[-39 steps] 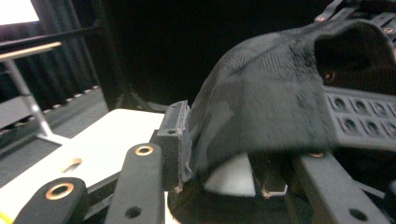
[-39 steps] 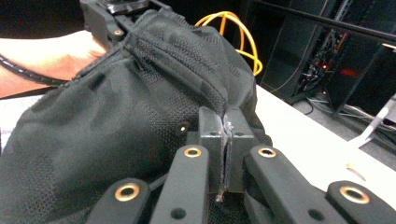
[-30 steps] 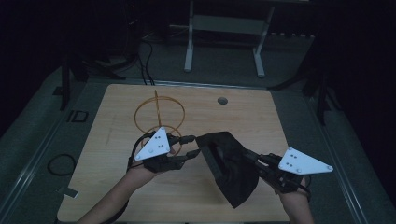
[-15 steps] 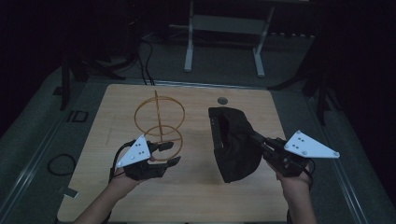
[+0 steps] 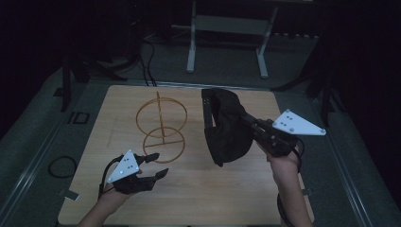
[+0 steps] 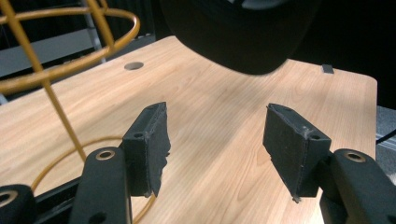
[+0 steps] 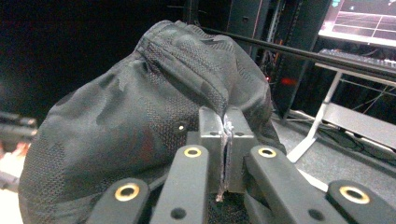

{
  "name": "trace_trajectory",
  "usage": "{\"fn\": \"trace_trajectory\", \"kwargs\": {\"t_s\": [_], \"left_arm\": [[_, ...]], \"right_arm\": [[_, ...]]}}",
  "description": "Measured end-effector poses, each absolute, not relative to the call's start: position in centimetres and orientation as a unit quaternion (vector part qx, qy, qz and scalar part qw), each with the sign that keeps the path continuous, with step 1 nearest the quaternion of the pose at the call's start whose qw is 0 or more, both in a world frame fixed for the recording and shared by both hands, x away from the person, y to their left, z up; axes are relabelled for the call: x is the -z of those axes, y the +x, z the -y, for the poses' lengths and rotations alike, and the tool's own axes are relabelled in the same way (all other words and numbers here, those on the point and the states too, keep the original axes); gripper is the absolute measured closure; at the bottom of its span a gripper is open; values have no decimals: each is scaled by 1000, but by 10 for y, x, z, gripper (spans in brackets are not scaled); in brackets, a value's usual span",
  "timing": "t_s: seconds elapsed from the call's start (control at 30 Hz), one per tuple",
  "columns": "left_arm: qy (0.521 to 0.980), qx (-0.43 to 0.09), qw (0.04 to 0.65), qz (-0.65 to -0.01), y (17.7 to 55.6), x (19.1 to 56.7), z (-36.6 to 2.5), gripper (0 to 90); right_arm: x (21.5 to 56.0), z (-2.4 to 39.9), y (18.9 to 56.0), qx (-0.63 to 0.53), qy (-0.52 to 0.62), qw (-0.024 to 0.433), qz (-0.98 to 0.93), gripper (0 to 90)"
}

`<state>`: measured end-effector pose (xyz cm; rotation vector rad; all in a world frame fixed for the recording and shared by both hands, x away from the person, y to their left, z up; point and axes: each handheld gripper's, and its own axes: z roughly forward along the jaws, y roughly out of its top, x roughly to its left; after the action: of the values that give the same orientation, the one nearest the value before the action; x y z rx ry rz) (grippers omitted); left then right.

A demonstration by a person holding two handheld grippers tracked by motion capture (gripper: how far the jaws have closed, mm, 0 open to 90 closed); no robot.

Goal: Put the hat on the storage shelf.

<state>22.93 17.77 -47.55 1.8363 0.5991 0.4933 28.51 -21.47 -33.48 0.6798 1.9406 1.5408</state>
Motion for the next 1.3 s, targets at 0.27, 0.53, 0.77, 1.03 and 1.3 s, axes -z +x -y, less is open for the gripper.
{"fn": "trace_trajectory", "kwargs": {"t_s": [0.27,0.53,0.77,1.03,1.3], "left_arm": [[770,-211,540,-268,220,494,-189,409],[765,-210,540,-281,214,514,-194,410],[775,-215,525,-279,212,523,-193,410],[768,-216,532,-283,212,522,-198,406],[768,-216,530,-288,213,522,-200,403]], "right_arm": [[319,199,298,-580,249,285,-722,888],[304,175,314,-577,245,285,-725,888],[296,148,327,-577,238,278,-731,888],[301,108,338,-557,218,255,-760,888],[314,73,346,-539,204,225,-785,887]]}}
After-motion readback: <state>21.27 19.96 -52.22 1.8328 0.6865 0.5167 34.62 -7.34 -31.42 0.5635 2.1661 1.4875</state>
